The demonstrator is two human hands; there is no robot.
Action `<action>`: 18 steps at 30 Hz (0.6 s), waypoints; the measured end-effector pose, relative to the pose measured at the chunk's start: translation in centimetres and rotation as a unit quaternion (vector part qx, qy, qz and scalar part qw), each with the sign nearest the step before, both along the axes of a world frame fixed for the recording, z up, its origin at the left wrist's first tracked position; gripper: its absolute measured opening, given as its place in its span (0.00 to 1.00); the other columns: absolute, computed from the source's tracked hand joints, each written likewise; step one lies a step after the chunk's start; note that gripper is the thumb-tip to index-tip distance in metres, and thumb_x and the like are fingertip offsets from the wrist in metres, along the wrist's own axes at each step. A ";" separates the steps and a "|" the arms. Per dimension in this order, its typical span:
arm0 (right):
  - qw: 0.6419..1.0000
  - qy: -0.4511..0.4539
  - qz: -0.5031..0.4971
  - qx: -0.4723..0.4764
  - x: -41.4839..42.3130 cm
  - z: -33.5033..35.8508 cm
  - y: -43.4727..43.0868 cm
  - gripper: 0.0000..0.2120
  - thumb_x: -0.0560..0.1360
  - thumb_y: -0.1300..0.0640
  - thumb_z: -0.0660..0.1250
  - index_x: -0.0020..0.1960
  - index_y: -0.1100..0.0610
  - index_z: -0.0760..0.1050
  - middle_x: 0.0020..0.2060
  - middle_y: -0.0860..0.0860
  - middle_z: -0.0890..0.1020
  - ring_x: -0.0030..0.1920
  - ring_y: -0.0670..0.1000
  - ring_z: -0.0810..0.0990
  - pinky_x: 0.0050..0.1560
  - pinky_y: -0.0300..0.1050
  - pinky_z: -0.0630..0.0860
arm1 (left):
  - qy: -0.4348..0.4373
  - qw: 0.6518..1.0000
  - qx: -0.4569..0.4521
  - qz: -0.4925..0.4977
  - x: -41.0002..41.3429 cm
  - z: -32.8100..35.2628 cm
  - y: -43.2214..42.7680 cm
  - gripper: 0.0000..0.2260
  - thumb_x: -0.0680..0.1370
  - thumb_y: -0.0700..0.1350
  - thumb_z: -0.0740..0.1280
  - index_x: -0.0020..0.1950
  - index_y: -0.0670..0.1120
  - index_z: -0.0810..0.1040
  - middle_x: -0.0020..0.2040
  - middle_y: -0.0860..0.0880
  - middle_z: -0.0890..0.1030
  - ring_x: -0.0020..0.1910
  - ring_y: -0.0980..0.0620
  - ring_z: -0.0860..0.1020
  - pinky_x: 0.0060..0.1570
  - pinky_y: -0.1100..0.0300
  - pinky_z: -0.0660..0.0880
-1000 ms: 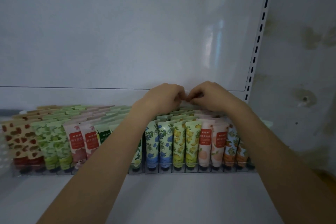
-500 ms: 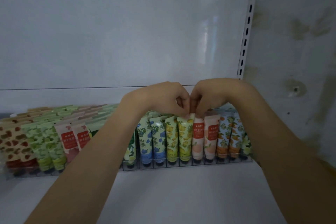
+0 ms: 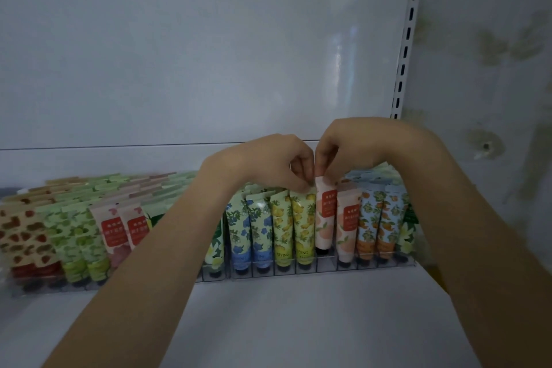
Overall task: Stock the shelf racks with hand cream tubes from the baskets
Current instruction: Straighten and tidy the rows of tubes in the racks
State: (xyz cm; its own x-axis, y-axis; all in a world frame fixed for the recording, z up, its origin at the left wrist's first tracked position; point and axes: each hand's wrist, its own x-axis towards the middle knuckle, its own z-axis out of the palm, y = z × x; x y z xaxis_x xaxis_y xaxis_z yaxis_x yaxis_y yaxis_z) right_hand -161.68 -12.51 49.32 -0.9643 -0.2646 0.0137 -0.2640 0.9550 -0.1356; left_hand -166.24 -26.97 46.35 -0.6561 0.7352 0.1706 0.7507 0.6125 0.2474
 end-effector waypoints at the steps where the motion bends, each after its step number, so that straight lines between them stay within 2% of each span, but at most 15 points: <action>1: 1.000 0.001 -0.001 0.003 0.0 0.0 -0.1 0.07 0.69 0.58 0.72 0.38 0.47 0.78 0.37 0.44 0.79 0.38 0.44 0.75 0.39 0.39 0.72 | -0.001 1.000 0.000 0.003 0.0 0.0 0.0 0.05 0.71 0.43 0.71 0.43 0.51 0.77 0.37 0.59 0.79 0.33 0.66 0.76 0.37 0.73 0.71; 6: 1.000 -0.006 -0.005 0.019 0.3 0.2 0.3 0.06 0.69 0.57 0.73 0.38 0.47 0.78 0.37 0.44 0.80 0.38 0.43 0.75 0.37 0.37 0.70 | -0.001 1.000 -0.003 0.010 -0.1 -0.1 0.2 0.06 0.72 0.44 0.71 0.47 0.48 0.78 0.39 0.57 0.79 0.37 0.60 0.77 0.41 0.66 0.73; 14: 0.999 -0.027 -0.005 0.029 0.6 0.4 0.7 0.07 0.70 0.57 0.72 0.38 0.46 0.78 0.37 0.44 0.80 0.38 0.42 0.76 0.41 0.37 0.72 | 0.012 1.000 -0.011 0.021 0.0 -0.1 0.3 0.06 0.72 0.45 0.71 0.45 0.52 0.75 0.36 0.57 0.76 0.34 0.61 0.74 0.36 0.64 0.71; 18: 0.999 -0.038 0.000 0.039 0.6 0.4 0.4 0.07 0.70 0.57 0.72 0.38 0.46 0.78 0.36 0.44 0.80 0.38 0.42 0.76 0.40 0.37 0.72 | 0.011 1.000 -0.013 0.023 0.1 -0.1 0.3 0.06 0.72 0.45 0.71 0.45 0.52 0.74 0.37 0.56 0.77 0.36 0.59 0.75 0.40 0.60 0.73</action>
